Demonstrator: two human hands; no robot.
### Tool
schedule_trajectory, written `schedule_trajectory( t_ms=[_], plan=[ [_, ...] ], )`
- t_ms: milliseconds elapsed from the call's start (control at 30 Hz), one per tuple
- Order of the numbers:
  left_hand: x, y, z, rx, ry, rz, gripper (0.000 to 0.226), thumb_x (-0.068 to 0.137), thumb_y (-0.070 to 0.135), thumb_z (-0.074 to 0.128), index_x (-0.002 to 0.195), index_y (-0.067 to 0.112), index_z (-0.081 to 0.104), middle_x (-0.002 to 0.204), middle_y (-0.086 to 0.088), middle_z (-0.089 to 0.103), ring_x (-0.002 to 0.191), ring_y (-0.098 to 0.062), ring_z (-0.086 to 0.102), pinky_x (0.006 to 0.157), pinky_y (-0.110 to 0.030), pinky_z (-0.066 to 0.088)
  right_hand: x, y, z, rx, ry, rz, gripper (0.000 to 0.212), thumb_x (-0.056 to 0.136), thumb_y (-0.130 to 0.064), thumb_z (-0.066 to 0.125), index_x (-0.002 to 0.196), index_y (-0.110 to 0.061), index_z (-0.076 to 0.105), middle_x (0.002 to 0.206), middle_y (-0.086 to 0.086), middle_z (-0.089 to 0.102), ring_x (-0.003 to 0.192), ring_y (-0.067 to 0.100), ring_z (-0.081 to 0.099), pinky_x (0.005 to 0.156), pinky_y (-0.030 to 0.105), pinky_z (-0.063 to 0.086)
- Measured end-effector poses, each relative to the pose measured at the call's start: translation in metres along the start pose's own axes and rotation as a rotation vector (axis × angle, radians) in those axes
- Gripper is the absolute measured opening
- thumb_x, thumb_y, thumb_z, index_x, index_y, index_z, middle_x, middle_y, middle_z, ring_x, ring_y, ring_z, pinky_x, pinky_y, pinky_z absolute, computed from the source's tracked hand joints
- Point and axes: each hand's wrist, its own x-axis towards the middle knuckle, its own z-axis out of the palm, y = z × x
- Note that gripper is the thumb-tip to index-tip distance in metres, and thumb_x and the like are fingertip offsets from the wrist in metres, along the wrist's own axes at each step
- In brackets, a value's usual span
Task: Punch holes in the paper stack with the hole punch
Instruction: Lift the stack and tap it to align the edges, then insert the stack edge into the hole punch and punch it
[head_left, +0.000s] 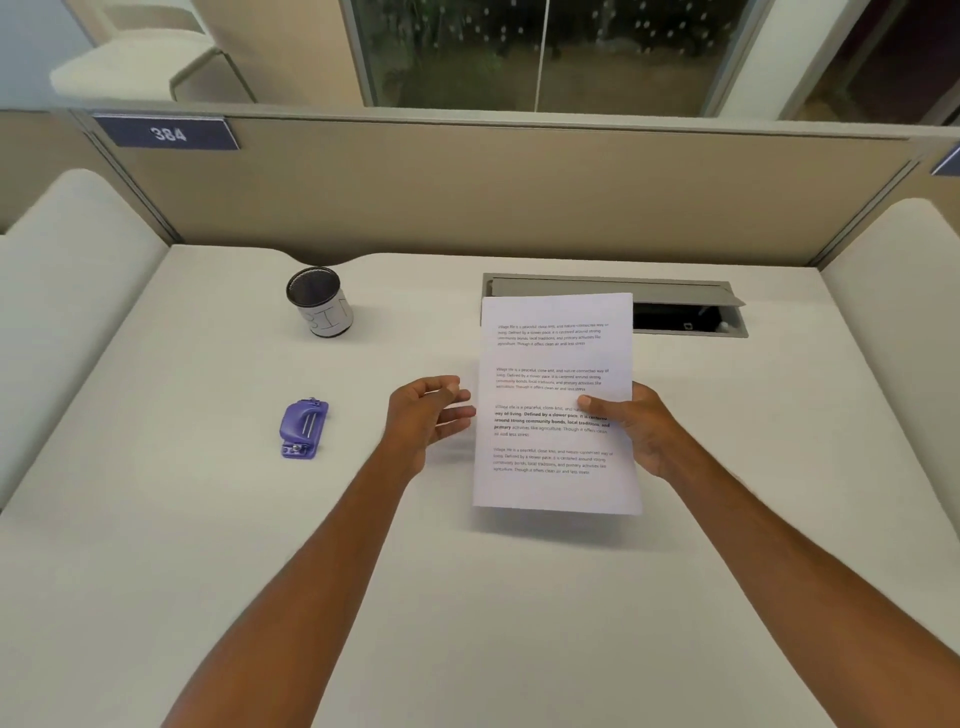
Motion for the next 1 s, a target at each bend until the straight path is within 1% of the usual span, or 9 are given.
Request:
schedule_trajectory(
  t_ms=[167,300,367,433,500,600,700,800,1000],
  plan=[
    [0.005,0.018,-0.06,0.099,0.126,0.045,0.011,0.102,0.012,0.073,0.11,0.009,0.078,0.101,-0.013,0.083,0.083,-0.027,0.083,0.075,-0.035,0.069,0.01,0.001,0.006,-0.01,0.001,0.009,0.052,0.082,-0.016,0.093,0.132,-0.014,0.075,0.129,0.011,0.08,0.117,0.036,0.078,0.1,0.055,0.063],
    [0.015,0.034,-0.108,0.281,0.384,0.084,0.018,0.095,0.004,0.066,0.098,0.015,0.08,0.089,-0.006,0.081,0.075,-0.023,0.077,0.074,-0.038,0.068,0.016,0.004,0.015,-0.023,0.031,0.012,0.053,0.079,-0.018,0.094,0.13,-0.014,0.076,0.127,0.011,0.081,0.113,0.035,0.079,0.085,0.046,0.068],
    [0.02,0.04,-0.132,0.401,0.496,0.123,0.021,0.092,0.008,0.065,0.096,0.021,0.081,0.084,-0.002,0.08,0.072,-0.026,0.074,0.065,-0.035,0.065,0.018,0.006,0.019,-0.02,0.033,0.014,0.049,0.079,-0.018,0.094,0.126,-0.015,0.078,0.125,0.01,0.082,0.111,0.035,0.08,0.08,0.043,0.068],
    [0.023,0.045,-0.154,0.564,0.561,0.146,0.02,0.094,0.015,0.066,0.103,0.025,0.081,0.089,0.002,0.08,0.081,-0.027,0.075,0.066,-0.027,0.055,0.019,0.007,0.022,-0.018,0.031,0.015,0.045,0.08,-0.018,0.094,0.123,-0.017,0.08,0.125,0.01,0.082,0.11,0.034,0.081,0.078,0.042,0.068],
    [0.027,0.047,-0.172,0.671,0.603,0.142,0.021,0.094,0.019,0.07,0.111,0.023,0.08,0.105,0.001,0.08,0.098,-0.026,0.073,0.08,-0.029,0.054,0.022,0.009,0.024,-0.017,0.031,0.018,0.045,0.08,-0.018,0.094,0.123,-0.017,0.08,0.126,0.011,0.081,0.11,0.034,0.081,0.08,0.044,0.068],
    [0.034,0.044,-0.194,0.704,0.588,0.073,0.026,0.092,0.021,0.078,0.118,0.014,0.078,0.124,-0.008,0.076,0.111,-0.032,0.072,0.098,-0.039,0.06,0.024,0.012,0.027,-0.018,0.033,0.024,0.048,0.08,-0.018,0.094,0.126,-0.017,0.079,0.128,0.011,0.081,0.112,0.035,0.08,0.083,0.047,0.068],
    [0.039,0.038,-0.206,0.643,0.526,-0.003,0.024,0.093,0.019,0.081,0.114,0.007,0.078,0.122,-0.015,0.075,0.112,-0.038,0.073,0.103,-0.047,0.061,0.025,0.014,0.03,-0.016,0.046,0.026,0.049,0.079,-0.018,0.095,0.126,-0.017,0.079,0.126,0.01,0.081,0.11,0.034,0.081,0.08,0.045,0.068],
    [0.043,0.034,-0.212,0.521,0.468,-0.028,0.011,0.096,0.008,0.077,0.106,0.003,0.077,0.109,-0.015,0.072,0.098,-0.033,0.068,0.1,-0.051,0.063,0.026,0.015,0.034,-0.015,0.051,0.027,0.051,0.078,-0.017,0.094,0.126,-0.016,0.078,0.125,0.01,0.082,0.109,0.034,0.081,0.079,0.045,0.068],
    [0.04,0.029,-0.208,0.304,0.355,-0.047,0.024,0.101,0.0,0.071,0.121,-0.013,0.072,0.108,-0.022,0.07,0.097,-0.035,0.067,0.084,-0.043,0.063,0.026,0.014,0.039,-0.013,0.053,0.021,0.052,0.077,-0.016,0.094,0.126,-0.014,0.078,0.123,0.01,0.082,0.107,0.033,0.082,0.077,0.043,0.068]
  ],
)
